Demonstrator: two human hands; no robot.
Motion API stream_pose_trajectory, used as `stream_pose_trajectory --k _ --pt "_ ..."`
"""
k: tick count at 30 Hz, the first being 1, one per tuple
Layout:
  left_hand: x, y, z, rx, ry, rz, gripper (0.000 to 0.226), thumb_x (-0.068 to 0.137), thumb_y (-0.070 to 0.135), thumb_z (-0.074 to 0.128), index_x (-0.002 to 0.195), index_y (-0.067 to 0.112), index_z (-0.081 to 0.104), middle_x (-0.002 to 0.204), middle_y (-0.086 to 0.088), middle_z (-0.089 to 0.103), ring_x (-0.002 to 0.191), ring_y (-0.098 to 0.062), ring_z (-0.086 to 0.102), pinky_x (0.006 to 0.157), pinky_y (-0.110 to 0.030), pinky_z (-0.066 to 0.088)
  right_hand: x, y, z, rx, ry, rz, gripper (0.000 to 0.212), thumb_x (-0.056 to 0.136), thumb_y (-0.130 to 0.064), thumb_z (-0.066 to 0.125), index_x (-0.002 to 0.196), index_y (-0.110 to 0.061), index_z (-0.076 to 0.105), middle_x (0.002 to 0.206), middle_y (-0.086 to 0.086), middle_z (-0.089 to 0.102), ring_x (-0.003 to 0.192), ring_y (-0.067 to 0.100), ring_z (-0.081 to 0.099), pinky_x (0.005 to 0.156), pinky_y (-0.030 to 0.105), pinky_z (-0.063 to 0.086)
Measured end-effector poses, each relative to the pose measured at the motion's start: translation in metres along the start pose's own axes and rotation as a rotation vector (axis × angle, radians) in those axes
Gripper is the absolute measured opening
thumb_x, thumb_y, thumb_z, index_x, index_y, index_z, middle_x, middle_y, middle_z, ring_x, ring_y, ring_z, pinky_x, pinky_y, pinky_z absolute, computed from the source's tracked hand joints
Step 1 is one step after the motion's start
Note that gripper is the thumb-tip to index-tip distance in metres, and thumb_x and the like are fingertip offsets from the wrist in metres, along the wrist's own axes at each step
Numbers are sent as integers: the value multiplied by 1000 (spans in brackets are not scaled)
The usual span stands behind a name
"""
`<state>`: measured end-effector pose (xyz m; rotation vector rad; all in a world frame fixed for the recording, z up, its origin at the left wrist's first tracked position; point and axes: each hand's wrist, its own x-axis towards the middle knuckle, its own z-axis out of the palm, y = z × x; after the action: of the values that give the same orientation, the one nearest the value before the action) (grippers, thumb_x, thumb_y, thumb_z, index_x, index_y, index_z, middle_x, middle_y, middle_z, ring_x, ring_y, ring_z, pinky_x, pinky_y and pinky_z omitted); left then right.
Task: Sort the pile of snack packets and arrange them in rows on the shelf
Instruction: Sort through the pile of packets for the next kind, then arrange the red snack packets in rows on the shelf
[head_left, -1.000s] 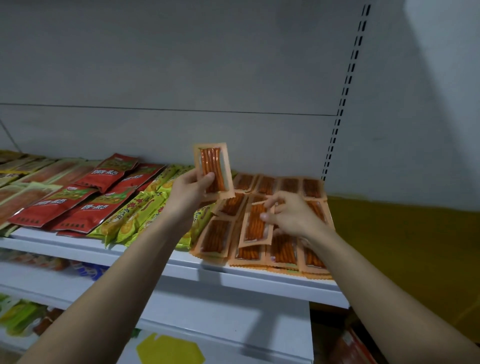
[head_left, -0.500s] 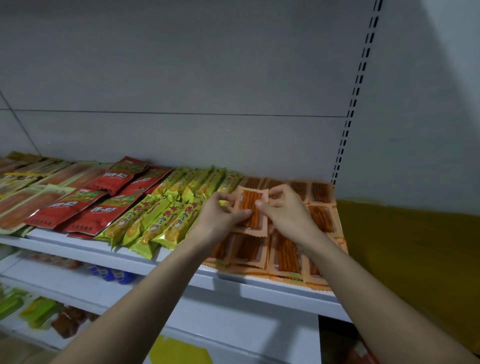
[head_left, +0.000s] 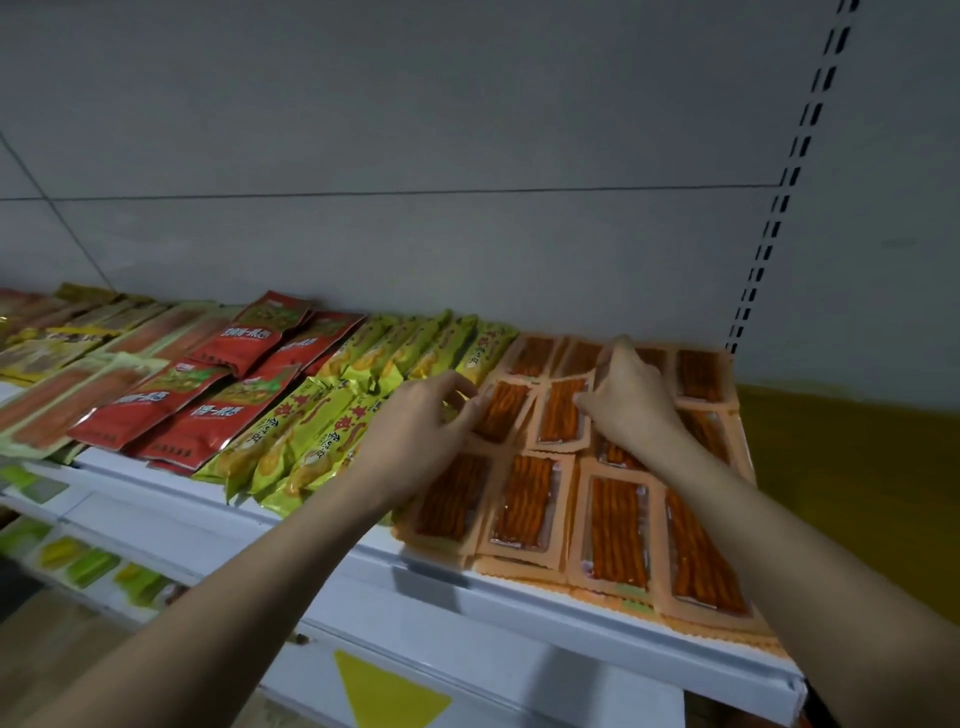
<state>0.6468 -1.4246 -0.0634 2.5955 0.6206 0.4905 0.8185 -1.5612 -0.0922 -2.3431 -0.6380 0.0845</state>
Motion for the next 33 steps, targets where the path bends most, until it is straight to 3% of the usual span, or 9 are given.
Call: stream_pose_trajectory --k 4,6,9,12,15,17,24,28,33 --pt "2 -22 -15 67 -15 50 23 100 38 54 114 25 67 108 8 69 102 -14 58 84 -37 50 -6 -7 -4 -327 69 -147 36 91 -24 66 119 -11 49 108 12 64 98 34 65 73 38 52" --pt "-2 -35 -30 103 -11 54 24 100 40 52 112 26 67 110 8 69 105 -15 58 87 -40 51 -9 -31 -8 -329 86 -230 19 95 -27 59 109 -14 57 107 10 63 100 33 62 72 37 48" --pt "-12 -67 -61 196 -44 2 36 98 53 48 117 29 67 118 7 68 113 -19 56 92 -41 49 -23 -89 5 -222 -75 -319 8 93 -30 59 91 -23 62 98 6 70 97 30 65 78 37 51" --pt "-30 -111 -105 254 -84 -84 48 94 64 43 118 31 69 120 2 69 110 -23 62 89 -40 51 -49 -157 38 -209 -305 -491 17 94 -35 60 98 -21 68 101 8 72 98 25 66 79 32 49" --pt "-67 -168 -156 238 -82 -177 42 98 61 43 107 30 71 100 6 70 96 -21 67 79 -37 53 -85 -229 79 -213 -446 -624 28 99 -38 55 114 -19 68 116 6 68 106 23 62 81 29 44" --pt "-102 -214 -190 224 -46 -246 40 97 63 42 100 32 68 96 7 67 97 -20 66 76 -34 51 -110 -277 113 -182 -463 -683 28 100 -39 53 111 -18 68 115 5 70 106 24 62 84 32 47" --pt "-215 -354 -317 202 70 -431 43 97 62 44 117 33 70 114 13 71 94 -8 66 81 -34 57 -197 -454 233 -91 -553 -869 38 104 -41 40 72 -24 51 74 -4 53 75 20 51 67 39 39" --pt "-251 -411 -372 232 147 -499 42 99 59 45 120 31 69 118 11 70 88 -6 67 76 -32 57 -225 -531 293 -62 -581 -949 37 103 -43 41 79 -20 56 88 4 66 85 24 60 76 43 49" --pt "-270 -486 -402 226 165 -578 44 99 60 45 122 30 69 118 10 70 93 -2 64 77 -31 58 -236 -596 369 -40 -701 -985 45 102 -47 43 84 -11 61 80 13 63 76 30 60 60 38 40"
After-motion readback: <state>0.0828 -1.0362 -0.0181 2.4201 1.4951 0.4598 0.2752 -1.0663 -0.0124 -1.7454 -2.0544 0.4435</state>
